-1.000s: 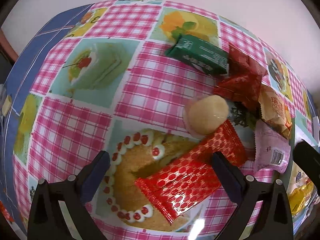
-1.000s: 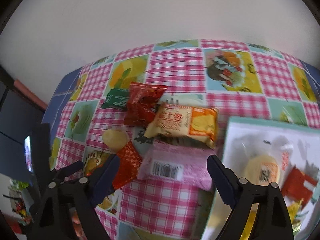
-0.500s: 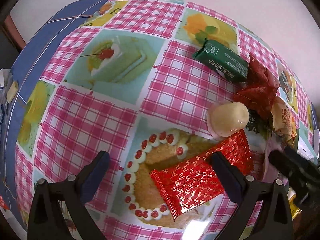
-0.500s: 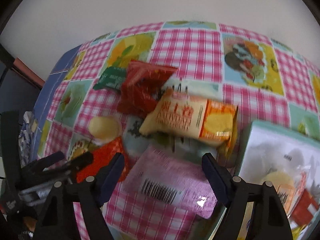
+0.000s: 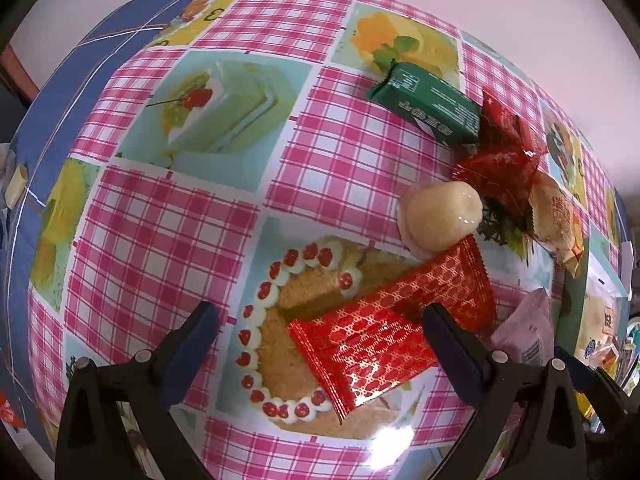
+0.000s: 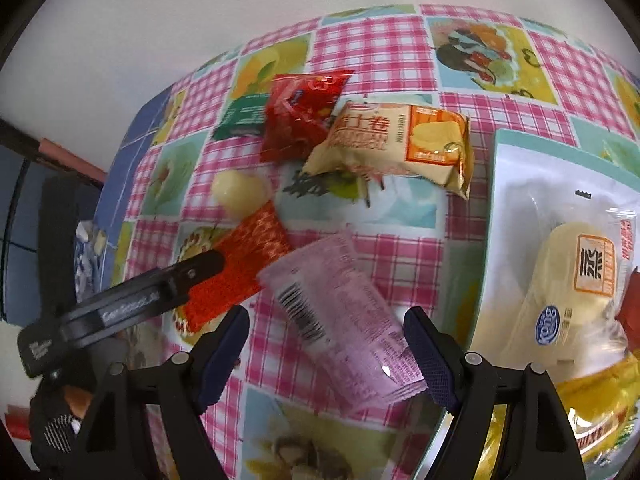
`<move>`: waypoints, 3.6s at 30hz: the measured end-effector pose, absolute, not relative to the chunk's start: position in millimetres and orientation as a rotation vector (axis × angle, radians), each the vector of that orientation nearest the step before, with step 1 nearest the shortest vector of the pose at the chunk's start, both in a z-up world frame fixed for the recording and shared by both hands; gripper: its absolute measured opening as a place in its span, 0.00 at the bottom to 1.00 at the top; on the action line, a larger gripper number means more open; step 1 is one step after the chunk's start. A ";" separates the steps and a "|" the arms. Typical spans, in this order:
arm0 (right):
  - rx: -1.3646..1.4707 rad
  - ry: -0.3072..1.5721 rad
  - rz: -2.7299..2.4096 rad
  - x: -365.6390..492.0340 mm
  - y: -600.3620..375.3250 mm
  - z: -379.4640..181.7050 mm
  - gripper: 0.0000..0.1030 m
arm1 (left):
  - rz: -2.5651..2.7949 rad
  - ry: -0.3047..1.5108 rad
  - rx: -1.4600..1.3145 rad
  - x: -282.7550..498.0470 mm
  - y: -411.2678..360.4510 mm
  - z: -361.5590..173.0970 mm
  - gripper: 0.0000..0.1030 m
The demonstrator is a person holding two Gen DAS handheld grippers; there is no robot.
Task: Organize snacks
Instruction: 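Grasp the pink barcode pack with right tool while left tool nudges red patterned bar, then hold the pink pack in right tool while left tool straightens the red bar, then close the left tool on the red patterned bar and lift it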
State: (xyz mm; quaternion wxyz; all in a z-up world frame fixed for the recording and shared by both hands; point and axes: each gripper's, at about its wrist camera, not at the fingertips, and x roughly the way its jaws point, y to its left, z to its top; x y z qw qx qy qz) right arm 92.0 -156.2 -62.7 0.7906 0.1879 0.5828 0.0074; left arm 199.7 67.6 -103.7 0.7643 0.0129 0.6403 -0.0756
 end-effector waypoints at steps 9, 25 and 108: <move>0.200 1.258 -0.091 91.9 -132.7 -63.9 0.65 | -0.238 1.373 0.054 190.5 53.9 -91.2 0.98; 0.257 1.261 -0.148 81.4 -154.2 -72.9 0.51 | -0.426 1.338 0.243 170.5 -14.6 -94.9 0.98; 0.219 1.296 -0.158 74.5 -139.5 -84.5 0.50 | 0.023 1.382 0.080 182.8 35.7 -96.7 0.98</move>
